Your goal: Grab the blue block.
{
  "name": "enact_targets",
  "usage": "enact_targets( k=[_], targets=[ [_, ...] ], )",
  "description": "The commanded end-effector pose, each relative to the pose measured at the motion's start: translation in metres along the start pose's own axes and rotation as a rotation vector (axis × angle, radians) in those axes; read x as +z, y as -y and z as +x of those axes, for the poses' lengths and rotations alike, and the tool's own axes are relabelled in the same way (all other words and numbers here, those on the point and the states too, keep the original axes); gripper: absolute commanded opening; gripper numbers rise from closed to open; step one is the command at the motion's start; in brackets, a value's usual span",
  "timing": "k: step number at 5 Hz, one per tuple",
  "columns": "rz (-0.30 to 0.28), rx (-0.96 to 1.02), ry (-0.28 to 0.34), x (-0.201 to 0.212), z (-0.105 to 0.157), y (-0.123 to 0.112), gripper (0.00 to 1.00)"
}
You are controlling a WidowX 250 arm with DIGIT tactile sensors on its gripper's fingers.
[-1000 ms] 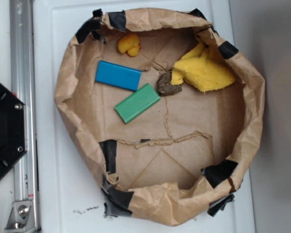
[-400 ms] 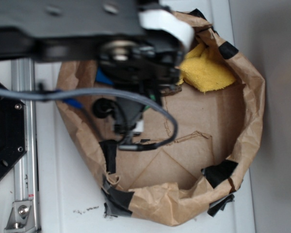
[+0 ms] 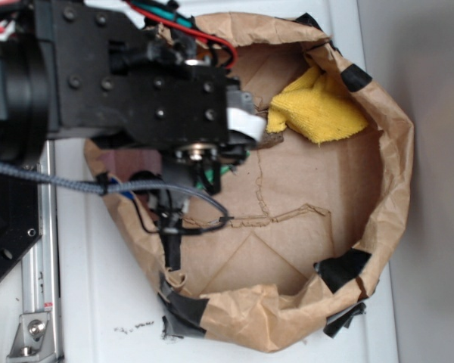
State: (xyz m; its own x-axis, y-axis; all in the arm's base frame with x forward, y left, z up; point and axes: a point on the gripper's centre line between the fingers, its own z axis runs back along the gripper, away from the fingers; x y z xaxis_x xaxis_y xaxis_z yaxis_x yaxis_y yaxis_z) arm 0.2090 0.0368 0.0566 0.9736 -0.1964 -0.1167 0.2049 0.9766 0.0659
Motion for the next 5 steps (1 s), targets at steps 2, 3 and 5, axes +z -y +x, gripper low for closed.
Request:
enact_targets(
  k=[2, 3, 5],
  targets=[
    [-0.041, -0.094, 0.085, -0.028, -0.006, -0.050, 1.00],
    [-0.031, -0.097, 0.097, -0.030, -0.008, -0.056, 1.00],
    [-0.131, -0.043, 0.079, -0.042, 0.013, -0.033, 1.00]
  ],
)
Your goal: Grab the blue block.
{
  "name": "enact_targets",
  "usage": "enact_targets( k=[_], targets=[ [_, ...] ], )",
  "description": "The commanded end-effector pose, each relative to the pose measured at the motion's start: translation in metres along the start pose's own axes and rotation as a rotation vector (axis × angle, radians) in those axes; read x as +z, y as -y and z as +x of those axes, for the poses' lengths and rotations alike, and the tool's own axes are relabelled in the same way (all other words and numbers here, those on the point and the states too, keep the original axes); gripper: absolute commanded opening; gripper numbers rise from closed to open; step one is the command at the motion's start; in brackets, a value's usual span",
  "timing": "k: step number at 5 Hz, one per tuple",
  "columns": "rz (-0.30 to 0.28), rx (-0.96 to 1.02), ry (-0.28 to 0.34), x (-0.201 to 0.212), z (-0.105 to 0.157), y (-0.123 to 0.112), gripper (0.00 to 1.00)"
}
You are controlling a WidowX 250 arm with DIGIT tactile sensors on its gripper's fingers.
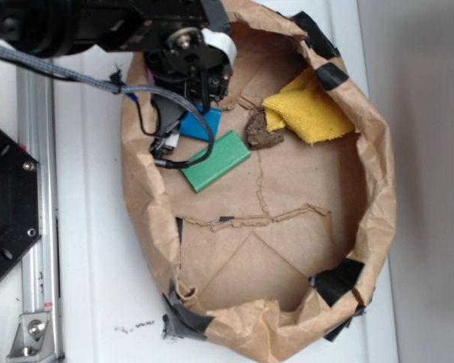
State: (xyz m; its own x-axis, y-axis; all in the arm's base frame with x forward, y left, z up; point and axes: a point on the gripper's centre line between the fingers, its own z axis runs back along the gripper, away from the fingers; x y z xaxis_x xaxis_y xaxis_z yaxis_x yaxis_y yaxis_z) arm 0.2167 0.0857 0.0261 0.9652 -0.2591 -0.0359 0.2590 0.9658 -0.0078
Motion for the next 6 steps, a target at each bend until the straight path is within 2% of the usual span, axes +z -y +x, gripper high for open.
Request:
enact_targets(
  k=[1, 2, 4, 6],
  targets=[
    [-0.096, 0.060, 0.006, -0.0159, 0.0176, 0.0217, 1.00],
    [-0.097, 0.090, 0.017, -0.0196, 0.0207, 0.0220, 0.00],
    [-0.014, 0.076, 0.007, -0.0189, 0.0201, 0.0255, 0.00],
    [0.015, 0.092, 0.010, -0.0152, 0.0194, 0.0248, 0.00]
  ],
)
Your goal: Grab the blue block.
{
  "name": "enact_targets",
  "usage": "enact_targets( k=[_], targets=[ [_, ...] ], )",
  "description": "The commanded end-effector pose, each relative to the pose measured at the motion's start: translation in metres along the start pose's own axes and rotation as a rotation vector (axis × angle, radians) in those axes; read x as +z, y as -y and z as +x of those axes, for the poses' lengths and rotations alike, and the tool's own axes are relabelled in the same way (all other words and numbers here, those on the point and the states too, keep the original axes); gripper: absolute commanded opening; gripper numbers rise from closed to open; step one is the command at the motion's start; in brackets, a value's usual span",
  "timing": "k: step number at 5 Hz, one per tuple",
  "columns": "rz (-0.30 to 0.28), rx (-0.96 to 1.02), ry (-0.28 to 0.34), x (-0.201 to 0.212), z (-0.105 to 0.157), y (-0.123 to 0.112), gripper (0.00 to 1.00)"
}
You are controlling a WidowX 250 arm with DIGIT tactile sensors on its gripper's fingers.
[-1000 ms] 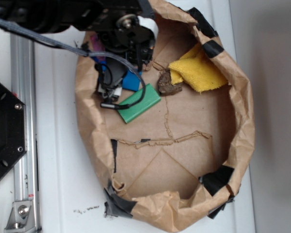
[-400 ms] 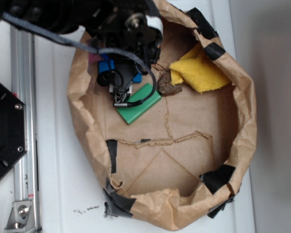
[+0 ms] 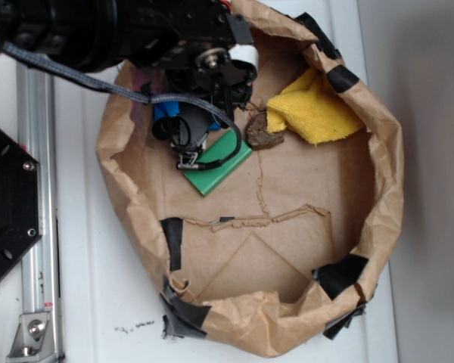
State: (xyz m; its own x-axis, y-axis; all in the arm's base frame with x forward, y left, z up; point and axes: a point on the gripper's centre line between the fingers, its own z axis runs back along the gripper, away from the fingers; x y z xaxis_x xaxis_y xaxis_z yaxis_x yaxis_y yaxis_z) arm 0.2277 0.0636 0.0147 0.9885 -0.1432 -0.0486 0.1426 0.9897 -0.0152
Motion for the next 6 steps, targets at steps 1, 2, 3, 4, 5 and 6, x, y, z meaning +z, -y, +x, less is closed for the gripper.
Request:
enact_targets(
  k=[1, 2, 3, 4, 5, 6],
  targets=[
    [-0.034, 0.018, 0.129, 0.045, 0.000, 0.010, 0.00],
    [-0.074, 0.073, 0.205, 0.096, 0.017, 0.031, 0.00],
    [-0.102, 0.077, 0.201, 0.144, 0.028, 0.050, 0.00],
    [-0.080, 0.057, 0.165, 0.135, 0.032, 0.061, 0.00],
    [-0.049, 0.045, 0.136, 0.129, 0.031, 0.060, 0.00],
    [-0.017, 0.050, 0.114, 0.113, 0.011, 0.039, 1.00]
  ],
)
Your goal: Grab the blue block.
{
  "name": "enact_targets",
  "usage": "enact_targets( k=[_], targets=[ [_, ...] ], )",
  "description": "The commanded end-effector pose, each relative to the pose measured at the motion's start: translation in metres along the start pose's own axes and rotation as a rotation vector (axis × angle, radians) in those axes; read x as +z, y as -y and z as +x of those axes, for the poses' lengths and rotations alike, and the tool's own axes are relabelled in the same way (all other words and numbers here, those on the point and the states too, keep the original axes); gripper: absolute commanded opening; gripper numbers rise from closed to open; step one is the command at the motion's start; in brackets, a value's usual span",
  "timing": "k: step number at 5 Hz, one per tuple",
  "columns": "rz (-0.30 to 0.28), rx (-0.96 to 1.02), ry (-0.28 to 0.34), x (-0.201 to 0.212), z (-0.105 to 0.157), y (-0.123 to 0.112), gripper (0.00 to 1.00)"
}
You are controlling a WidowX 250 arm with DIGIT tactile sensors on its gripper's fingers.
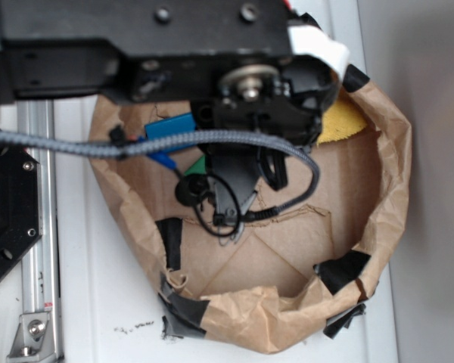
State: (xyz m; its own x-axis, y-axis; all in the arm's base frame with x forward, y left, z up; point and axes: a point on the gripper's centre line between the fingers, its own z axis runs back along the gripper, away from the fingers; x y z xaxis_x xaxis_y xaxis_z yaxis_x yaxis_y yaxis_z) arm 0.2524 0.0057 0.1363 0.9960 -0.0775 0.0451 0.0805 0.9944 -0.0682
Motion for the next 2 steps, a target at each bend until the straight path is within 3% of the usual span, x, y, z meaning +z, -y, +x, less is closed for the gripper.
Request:
enact_targets(
  k=[1, 2],
  targets=[
    [0.100, -0.120, 0.007, -0.045, -0.038, -0.050, 1.00],
    [0.117, -0.170, -0.035, -0.062, -0.044, -0.060, 1.00]
  ],
)
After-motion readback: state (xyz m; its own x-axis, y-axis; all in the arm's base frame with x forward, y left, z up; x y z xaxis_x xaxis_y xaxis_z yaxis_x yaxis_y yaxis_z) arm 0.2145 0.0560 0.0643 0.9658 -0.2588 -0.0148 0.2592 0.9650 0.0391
